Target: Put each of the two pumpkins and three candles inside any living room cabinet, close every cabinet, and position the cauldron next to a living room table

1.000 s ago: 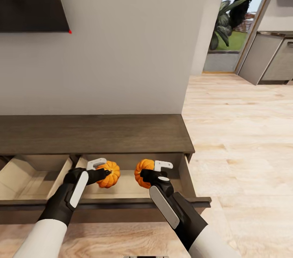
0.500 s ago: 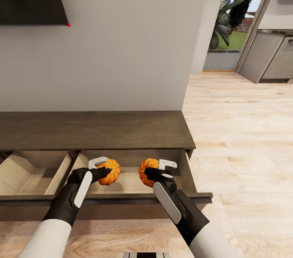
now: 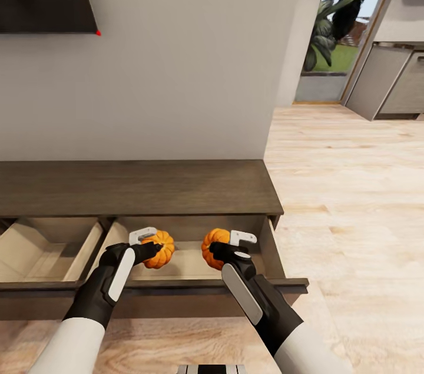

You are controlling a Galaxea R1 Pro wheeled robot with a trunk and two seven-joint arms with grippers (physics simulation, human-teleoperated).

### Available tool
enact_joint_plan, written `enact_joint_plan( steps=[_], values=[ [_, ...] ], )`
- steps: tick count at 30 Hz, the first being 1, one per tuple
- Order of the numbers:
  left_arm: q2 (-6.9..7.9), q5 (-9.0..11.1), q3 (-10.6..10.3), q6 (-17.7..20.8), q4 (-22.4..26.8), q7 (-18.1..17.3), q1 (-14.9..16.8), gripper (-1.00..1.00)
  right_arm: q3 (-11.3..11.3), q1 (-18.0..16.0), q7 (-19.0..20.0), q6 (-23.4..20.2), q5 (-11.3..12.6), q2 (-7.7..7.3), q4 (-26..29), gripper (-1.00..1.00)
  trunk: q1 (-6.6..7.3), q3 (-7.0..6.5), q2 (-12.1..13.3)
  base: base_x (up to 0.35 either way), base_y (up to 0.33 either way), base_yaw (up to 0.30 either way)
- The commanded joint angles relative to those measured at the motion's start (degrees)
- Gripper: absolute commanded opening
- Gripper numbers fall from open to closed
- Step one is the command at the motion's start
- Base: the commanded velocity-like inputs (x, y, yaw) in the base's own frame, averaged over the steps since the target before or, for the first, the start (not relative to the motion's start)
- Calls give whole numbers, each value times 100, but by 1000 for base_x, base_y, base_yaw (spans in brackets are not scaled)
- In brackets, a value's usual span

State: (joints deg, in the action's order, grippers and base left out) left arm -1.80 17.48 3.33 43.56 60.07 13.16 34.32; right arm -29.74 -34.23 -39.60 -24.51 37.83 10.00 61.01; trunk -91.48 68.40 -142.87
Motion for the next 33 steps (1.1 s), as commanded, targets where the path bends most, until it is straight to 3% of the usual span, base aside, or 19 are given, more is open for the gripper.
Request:
enact_joint_plan(
  steps=[1, 12, 21, 26, 32, 33],
  values=[
    [-4, 62, 10, 21, 8, 44, 3, -100, -6, -5, -39, -18, 23, 0, 7, -100, 0, 5, -2, 186, 0, 0],
    [-3, 62, 10, 21, 7, 38, 3, -100, -6, -5, -39, -27, 23, 0, 1, -100, 0, 5, -2, 57, 0, 0],
    [-4, 62, 10, 21, 8, 37, 4, -100, 19, -195, -33, -5, 7, 0, -441, -100, -40, 201, -48, 0, 0, 0],
    [-4, 62, 10, 21, 7, 37, 3, -100, 13, -266, 11, 232, 3, 0, -542, -100, -50, 289, -53, 0, 0, 0],
    [-4, 62, 10, 21, 8, 37, -1, -100, 12, -268, 14, 245, -2, 0, -547, -100, -55, 334, -56, 0, 0, 0],
    [-4, 62, 10, 22, 6, 37, 1, -100, 12, -268, 14, 245, -3, 0, -547, 100, -55, 334, -56, 0, 0, 0]
  ],
)
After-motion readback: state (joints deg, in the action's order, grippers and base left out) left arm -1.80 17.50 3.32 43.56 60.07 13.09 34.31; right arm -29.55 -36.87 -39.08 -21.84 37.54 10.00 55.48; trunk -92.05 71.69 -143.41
